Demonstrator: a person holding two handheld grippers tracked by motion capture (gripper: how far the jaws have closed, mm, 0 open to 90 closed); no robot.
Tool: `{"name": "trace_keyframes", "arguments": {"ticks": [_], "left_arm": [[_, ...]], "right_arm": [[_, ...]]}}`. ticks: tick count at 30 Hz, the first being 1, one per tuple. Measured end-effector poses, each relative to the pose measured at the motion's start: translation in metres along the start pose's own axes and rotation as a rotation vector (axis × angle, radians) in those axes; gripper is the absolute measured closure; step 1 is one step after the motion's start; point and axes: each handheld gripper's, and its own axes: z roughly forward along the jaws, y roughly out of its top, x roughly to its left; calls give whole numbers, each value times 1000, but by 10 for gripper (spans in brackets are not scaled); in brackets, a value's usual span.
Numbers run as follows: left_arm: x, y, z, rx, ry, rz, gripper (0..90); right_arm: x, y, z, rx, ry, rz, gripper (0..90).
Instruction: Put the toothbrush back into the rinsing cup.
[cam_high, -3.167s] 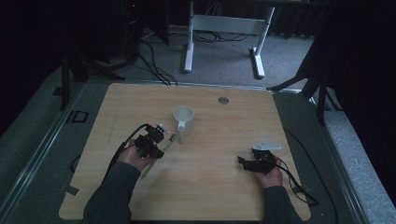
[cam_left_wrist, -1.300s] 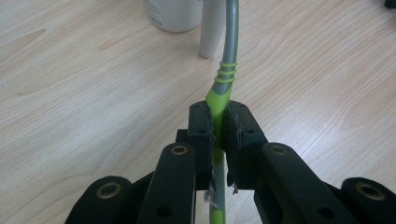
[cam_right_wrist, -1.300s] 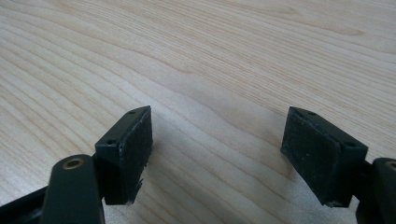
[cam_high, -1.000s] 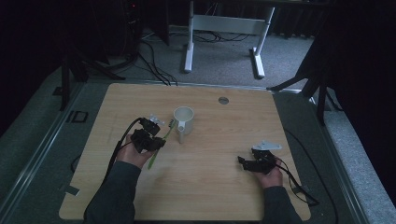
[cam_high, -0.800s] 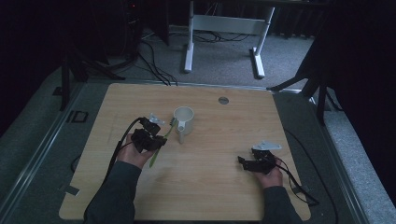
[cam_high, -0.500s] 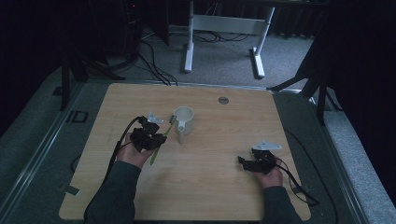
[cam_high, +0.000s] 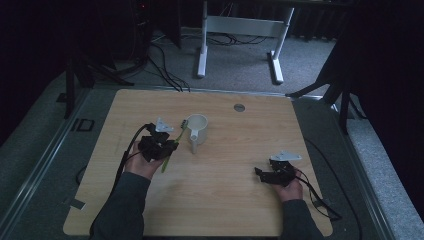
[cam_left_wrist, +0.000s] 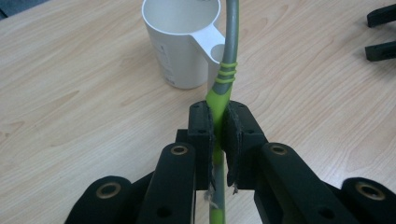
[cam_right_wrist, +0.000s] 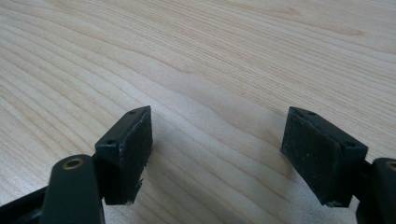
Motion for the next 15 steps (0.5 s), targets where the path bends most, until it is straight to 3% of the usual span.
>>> {"name": "trace_keyframes", "arguments": {"ticks": [15], "left_arm": [[1,1,-4,-63,-5,13,820]], "right_arm": [[0,0,0,2,0,2,242]]}}
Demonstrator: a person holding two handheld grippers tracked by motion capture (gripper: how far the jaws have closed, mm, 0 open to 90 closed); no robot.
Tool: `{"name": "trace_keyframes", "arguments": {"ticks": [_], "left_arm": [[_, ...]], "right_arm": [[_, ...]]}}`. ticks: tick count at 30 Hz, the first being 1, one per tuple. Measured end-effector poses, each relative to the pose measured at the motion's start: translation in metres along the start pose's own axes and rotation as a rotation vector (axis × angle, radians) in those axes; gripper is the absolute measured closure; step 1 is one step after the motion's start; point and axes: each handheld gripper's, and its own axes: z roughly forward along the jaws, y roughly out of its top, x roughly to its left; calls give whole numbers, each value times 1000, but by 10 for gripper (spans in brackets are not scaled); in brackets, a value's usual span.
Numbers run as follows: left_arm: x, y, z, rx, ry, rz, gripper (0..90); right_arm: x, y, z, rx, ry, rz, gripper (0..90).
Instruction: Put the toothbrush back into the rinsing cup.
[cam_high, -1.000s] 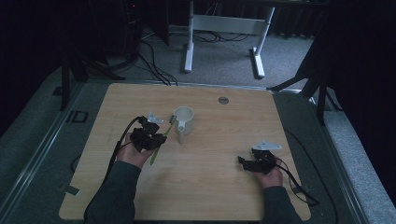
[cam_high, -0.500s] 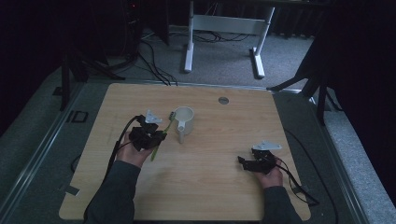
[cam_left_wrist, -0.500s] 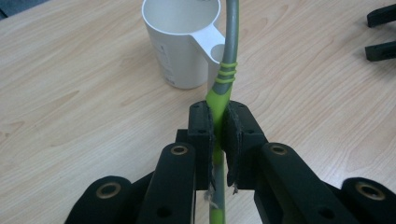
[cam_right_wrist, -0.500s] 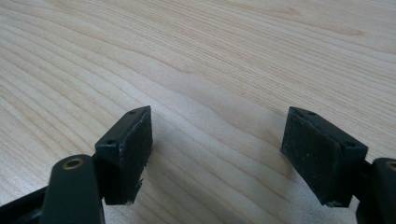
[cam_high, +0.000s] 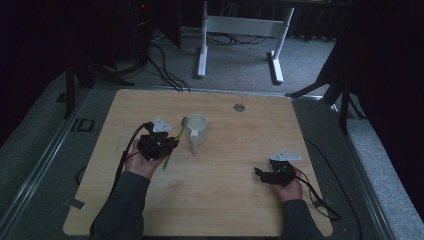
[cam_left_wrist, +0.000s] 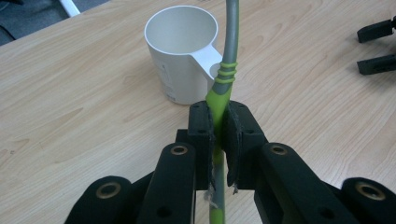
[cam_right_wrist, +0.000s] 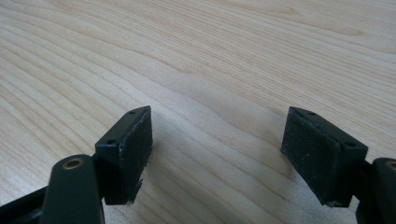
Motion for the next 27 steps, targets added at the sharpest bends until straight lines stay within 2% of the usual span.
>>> {"name": "trace_keyframes", "arguments": {"ticks": [6,22,27], "left_arm": [[0,1,-3,-45,3,-7,820],[0,2,-6,-107,20,-13,820],[0,3,-7,-146,26,-22,819]], "right_arm": [[0,0,0,-1,0,0,242],[0,0,0,-1,0,-2,242],[0,0,0,1,1,-1,242]]}}
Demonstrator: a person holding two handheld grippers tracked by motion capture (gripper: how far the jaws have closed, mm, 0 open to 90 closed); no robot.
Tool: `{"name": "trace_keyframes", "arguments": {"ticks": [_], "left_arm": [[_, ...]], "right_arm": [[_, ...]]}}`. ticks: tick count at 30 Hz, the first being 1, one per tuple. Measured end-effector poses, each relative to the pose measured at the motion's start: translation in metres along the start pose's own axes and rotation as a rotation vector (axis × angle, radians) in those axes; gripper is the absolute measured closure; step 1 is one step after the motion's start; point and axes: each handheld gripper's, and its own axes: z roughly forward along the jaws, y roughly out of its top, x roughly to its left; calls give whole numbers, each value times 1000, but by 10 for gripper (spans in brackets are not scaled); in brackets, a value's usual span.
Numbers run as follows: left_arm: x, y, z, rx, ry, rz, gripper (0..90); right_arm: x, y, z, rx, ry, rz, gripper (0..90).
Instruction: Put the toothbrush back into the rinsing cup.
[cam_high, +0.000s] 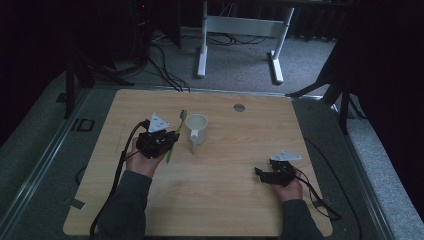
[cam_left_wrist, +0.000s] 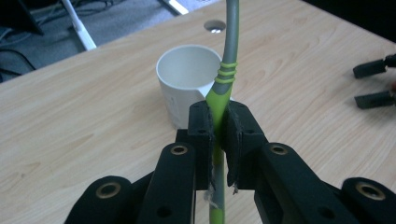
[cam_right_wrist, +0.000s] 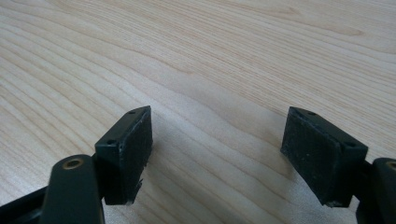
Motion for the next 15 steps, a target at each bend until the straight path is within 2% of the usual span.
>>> {"name": "trace_keyframes", "arguments": {"ticks": [8,15], "left_arm": [[-1,1,-1,-45,6,0,820],[-1,1,1,-72,6,-22,819]], "right_arm": [[0,0,0,1,0,0,242],[0,0,0,0,0,0,242]]}}
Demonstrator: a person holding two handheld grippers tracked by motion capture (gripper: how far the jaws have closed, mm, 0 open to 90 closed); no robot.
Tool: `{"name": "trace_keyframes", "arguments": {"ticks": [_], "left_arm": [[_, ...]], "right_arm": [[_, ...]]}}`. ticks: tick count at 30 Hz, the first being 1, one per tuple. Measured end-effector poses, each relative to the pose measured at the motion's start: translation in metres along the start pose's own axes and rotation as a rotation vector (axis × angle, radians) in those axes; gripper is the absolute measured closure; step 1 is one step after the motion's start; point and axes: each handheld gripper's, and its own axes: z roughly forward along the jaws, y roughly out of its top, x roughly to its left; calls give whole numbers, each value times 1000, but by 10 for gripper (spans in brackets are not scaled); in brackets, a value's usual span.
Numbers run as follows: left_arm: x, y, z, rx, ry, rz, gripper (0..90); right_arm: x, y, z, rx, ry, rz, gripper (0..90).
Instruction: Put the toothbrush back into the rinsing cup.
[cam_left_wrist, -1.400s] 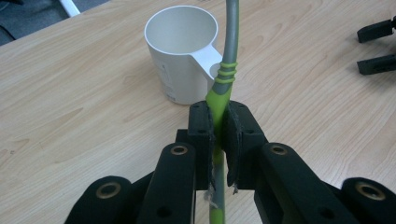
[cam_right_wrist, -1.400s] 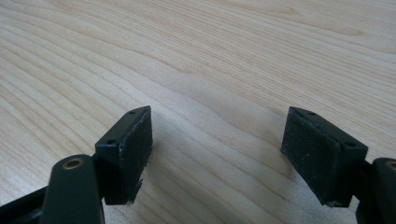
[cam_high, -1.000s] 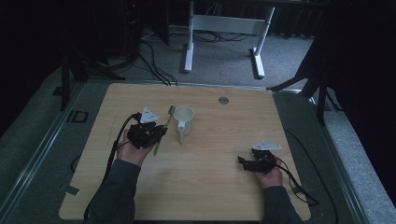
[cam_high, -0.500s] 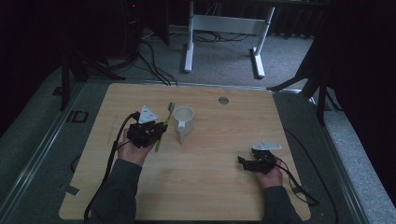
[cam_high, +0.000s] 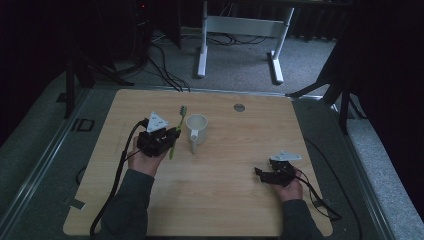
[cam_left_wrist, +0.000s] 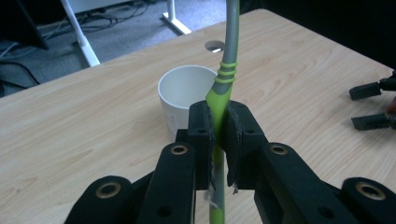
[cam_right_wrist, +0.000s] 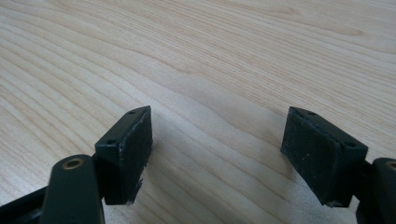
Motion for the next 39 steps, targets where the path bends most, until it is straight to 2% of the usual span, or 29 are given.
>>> {"name": "trace_keyframes", "arguments": {"ticks": [3,13,20,30,39], "left_arm": [[-2,0,0,-20,4,8,819],[-4,1,-1,-87,21,-3,820],[-5,1,2,-103,18,-10,819],[-7,2,4,-148,36,-24,820],[-8,2,7,-187,32,-36,819]], "right_arm": [[0,0,0,0,0,0,242],[0,0,0,1,1,-1,242],[0,0,0,1,1,-1,242],[0,0,0,1,1,-1,242],[0,0,0,0,1,1,242]]}}
